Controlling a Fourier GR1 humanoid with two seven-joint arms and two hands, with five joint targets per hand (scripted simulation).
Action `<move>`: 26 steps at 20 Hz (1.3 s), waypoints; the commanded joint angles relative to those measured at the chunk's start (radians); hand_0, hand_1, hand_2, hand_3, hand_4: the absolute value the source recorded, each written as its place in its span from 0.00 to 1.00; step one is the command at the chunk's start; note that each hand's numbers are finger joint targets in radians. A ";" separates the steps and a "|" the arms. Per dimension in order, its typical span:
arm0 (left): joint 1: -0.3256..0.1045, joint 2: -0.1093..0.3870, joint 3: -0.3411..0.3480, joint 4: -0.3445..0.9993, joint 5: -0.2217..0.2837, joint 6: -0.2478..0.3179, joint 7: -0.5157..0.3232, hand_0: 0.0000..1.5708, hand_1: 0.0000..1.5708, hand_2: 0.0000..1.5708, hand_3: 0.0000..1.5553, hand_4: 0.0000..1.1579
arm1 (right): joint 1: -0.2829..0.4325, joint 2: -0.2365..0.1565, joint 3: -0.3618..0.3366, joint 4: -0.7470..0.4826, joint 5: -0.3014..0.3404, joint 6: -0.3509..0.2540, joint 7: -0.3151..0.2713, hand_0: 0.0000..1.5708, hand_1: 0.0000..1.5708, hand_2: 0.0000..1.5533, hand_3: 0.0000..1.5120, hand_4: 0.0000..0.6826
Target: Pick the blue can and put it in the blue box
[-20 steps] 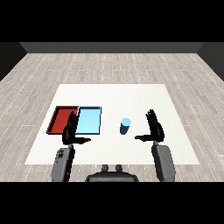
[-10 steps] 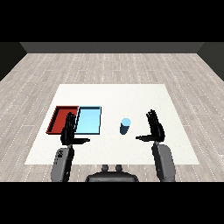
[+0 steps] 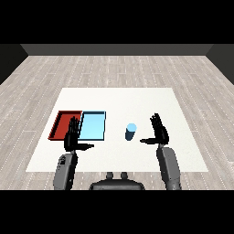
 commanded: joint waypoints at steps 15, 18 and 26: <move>0.021 0.038 0.035 -0.102 0.085 -0.027 0.084 0.00 0.00 0.00 0.00 0.00 | -0.118 0.031 -0.015 0.214 -0.028 -0.059 0.042 0.00 0.00 0.00 0.00 0.00; 0.001 -0.007 0.020 0.009 0.037 0.006 -0.022 0.00 0.00 0.00 0.00 0.00 | -0.078 0.067 0.048 0.231 -0.010 -0.079 -0.025 0.00 0.00 0.00 0.00 0.00; 0.017 0.035 0.049 -0.058 0.061 -0.010 0.037 0.00 0.00 0.00 0.00 0.00 | -0.134 0.046 0.019 0.361 -0.022 -0.036 -0.080 0.00 0.00 0.00 0.00 0.00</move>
